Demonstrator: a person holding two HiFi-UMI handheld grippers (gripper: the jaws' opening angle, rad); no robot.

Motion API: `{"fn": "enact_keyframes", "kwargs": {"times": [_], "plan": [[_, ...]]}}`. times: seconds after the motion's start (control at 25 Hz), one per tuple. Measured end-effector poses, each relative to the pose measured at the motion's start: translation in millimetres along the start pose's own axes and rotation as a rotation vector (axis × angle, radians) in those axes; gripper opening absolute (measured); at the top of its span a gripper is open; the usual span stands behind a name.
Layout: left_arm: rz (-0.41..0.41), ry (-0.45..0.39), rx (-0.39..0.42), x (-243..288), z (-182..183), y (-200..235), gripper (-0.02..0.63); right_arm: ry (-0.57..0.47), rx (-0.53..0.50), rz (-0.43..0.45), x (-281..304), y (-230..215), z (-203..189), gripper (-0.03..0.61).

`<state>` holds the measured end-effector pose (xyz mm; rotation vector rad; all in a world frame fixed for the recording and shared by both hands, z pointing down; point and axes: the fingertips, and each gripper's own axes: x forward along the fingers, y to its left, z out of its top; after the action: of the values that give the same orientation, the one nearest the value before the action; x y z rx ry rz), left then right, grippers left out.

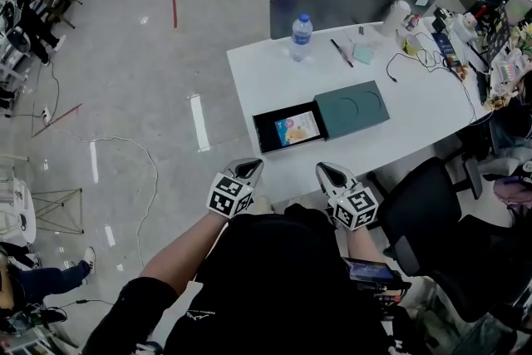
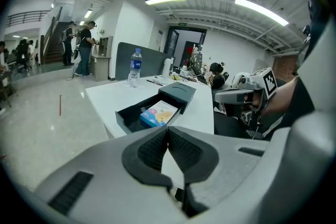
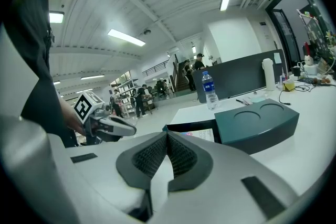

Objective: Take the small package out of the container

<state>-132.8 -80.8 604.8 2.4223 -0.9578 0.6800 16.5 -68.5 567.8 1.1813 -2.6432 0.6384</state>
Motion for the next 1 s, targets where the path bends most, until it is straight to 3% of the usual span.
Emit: {"fn": "enact_keyframes", "kwargs": {"times": [0.6,1.0], "plan": [[-0.066,0.161,0.198,87.2,54.0,-0.5,0.009,-0.03,0.058,0.03,-3.2,-40.6,2.0,0.026],[-0.119,0.293,0.318,138.3,57.2,-6.4,0.011,-0.03,0.089,0.015,-8.9,-61.3,-5.1,0.026]]}}
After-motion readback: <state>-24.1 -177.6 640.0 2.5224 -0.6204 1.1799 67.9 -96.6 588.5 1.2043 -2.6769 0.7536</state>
